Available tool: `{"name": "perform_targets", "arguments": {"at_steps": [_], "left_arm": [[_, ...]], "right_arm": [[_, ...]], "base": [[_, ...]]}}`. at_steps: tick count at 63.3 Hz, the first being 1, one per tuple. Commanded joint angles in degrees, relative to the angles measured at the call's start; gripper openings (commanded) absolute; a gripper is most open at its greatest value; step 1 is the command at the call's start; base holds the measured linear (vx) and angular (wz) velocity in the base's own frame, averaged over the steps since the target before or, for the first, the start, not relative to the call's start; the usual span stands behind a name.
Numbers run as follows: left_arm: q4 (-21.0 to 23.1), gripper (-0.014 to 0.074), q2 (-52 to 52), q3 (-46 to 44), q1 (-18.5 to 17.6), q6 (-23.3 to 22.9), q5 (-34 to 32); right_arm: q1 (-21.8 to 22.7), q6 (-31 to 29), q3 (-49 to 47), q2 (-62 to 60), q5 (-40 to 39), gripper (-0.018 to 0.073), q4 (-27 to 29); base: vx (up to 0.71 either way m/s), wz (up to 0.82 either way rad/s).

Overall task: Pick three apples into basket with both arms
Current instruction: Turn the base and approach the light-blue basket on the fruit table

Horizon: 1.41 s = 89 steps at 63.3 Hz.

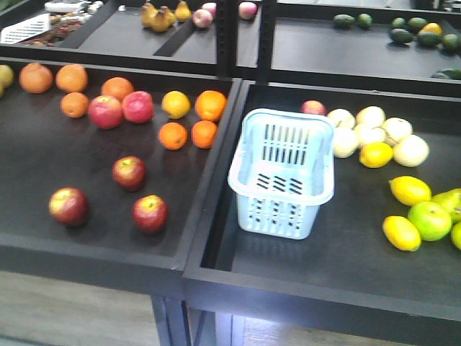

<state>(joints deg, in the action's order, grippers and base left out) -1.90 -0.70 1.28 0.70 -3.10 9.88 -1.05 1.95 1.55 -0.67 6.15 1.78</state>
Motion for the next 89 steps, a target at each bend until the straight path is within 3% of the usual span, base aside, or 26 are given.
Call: {"name": "perform_targets", "arguments": {"at_steps": [1,89], "left_arm": [[0.03,-0.0006,-0.88,0.52,0.04,-0.16,-4.06],[0.03,-0.0006,-0.88,0.52,0.04,-0.16,-4.06]], "right_arm": [[0.41,-0.46,0.85,-0.78,-3.85,-0.0004,-0.64],[0.41,-0.46,0.85,-0.78,-3.85,-0.0004,-0.64]], "base": [[0.08,-0.26],[0.08,-0.09]]}}
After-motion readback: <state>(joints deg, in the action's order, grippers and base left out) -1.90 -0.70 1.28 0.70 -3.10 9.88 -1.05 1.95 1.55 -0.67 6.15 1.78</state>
